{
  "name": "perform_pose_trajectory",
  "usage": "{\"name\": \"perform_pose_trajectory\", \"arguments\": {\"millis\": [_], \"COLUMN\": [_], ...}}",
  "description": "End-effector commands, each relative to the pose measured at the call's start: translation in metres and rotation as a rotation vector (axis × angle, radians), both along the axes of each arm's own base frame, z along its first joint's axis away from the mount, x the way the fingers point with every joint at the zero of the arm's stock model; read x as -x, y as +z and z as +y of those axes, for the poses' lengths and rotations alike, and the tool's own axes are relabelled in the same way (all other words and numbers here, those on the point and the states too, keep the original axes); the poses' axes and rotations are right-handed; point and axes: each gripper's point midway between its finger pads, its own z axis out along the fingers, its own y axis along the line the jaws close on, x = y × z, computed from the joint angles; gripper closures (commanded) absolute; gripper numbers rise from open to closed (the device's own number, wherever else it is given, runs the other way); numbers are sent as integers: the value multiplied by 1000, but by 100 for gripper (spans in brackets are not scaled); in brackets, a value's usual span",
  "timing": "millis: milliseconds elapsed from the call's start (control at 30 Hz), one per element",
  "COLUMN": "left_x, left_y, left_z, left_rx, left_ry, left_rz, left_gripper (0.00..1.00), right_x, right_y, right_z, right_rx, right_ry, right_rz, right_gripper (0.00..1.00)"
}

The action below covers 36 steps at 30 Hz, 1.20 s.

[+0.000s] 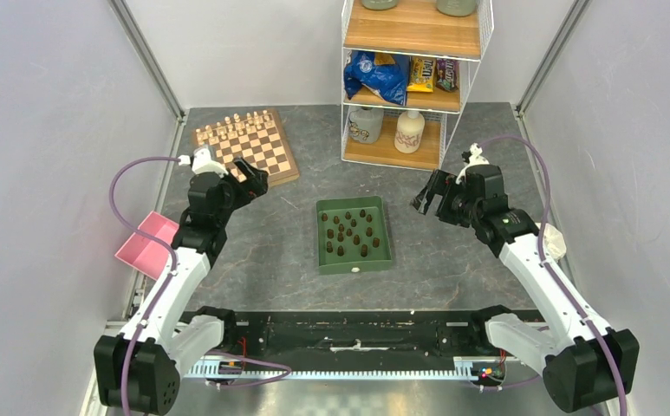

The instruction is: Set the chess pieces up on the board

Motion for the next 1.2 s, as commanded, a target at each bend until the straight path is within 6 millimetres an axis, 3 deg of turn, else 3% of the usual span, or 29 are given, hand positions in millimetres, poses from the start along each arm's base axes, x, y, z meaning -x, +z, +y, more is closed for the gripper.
{"name": "perform_pose_trajectory", "arguments": {"millis": [0,167,400,600,833,1167], "left_x": [12,35,61,65,63,64], "left_y": [4,-28,-68,-91,-102,-101], "left_z": [-27,-61,-89,-106,-139,-175], "left_rx": [73,8,-5,-18,5,98], "left_ry": [-132,-221,-293,-323,-412,-503], "left_rz": [14,115,221,274,302,280], "left_gripper": [0,1,2,2,4,4], "right_x": [2,5,3,-3,-8,-11], "right_y": [9,3,-11,-20,-30,-40], "right_z": [11,16,19,28,31,33], "right_rx": [-24,-43,-55,-83,-97,-104], "right_ry": [63,73,73,88,74,66], "right_rz": [8,55,102,144,178,208], "right_gripper": [1,1,1,1,1,1]}}
